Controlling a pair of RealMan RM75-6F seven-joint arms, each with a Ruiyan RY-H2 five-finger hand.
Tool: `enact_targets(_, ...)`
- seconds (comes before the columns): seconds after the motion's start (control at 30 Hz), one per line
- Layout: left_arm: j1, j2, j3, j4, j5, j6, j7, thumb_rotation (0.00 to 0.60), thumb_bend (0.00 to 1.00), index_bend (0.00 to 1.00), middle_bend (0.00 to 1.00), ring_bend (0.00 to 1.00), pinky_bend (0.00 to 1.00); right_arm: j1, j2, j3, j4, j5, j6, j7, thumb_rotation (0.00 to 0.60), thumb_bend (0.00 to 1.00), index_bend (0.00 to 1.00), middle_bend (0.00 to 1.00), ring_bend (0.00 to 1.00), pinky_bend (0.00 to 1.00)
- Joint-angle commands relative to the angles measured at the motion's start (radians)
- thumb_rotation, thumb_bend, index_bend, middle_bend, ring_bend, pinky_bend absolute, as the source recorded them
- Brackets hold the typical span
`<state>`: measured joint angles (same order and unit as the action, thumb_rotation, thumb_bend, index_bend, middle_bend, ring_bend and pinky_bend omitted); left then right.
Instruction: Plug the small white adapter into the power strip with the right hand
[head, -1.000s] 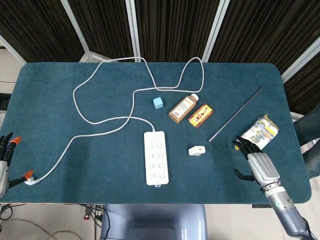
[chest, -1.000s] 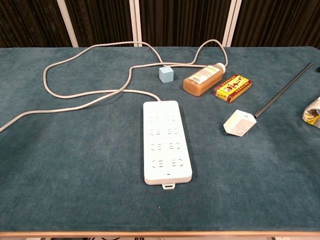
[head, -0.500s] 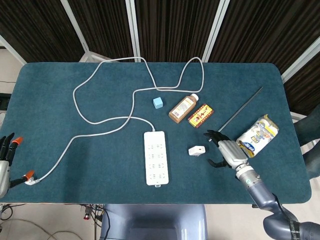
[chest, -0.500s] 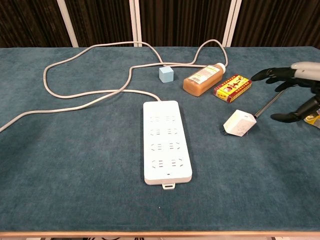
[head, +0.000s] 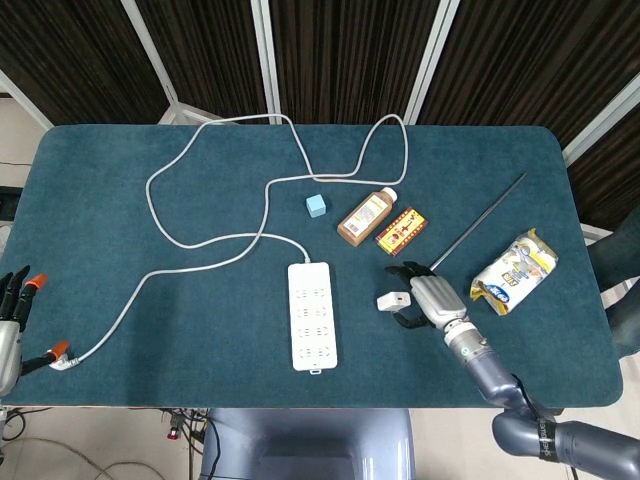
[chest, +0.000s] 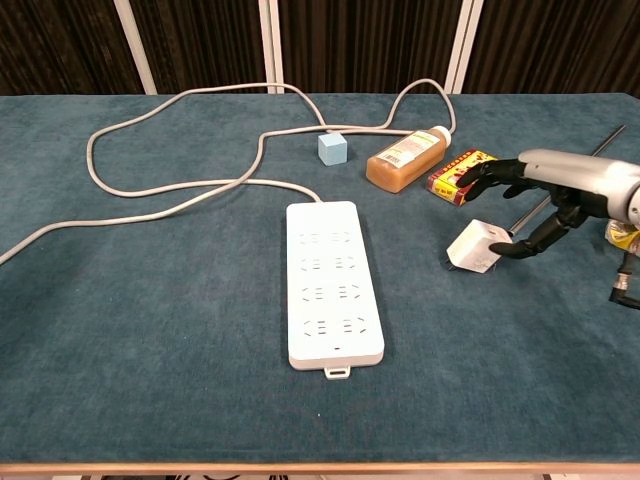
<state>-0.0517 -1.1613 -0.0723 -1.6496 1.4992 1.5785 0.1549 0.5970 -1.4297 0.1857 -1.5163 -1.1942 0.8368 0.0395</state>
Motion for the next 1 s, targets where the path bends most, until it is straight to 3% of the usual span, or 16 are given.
enact_targets(0.03, 0.001, 0.001, 0.0, 0.0, -0.001, 0.001, -0.001, 0.6, 0.09, 0.13, 0.0, 0.0, 0.0, 0.003, -0.014, -0.001, 0.01, 0.006, 0.005, 0.0, 0.6, 0.39, 0.22, 0.26, 0.12, 0.12)
enact_targets(0.17, 0.001, 0.003, -0.001, 0.0, -0.004, 0.001, -0.005, 0.6, 0.09, 0.13, 0.0, 0.0, 0.0, 0.004, -0.028, -0.005, 0.025, 0.007, 0.015, -0.003, 0.6, 0.39, 0.28, 0.28, 0.13, 0.12)
enact_targets(1.0, 0.002, 0.008, -0.002, -0.011, -0.018, -0.007, 0.008, 0.6, 0.09, 0.15, 0.0, 0.0, 0.0, 0.027, -0.072, -0.016, 0.091, 0.044, -0.007, -0.005, 0.6, 0.39, 0.37, 0.34, 0.18, 0.12)
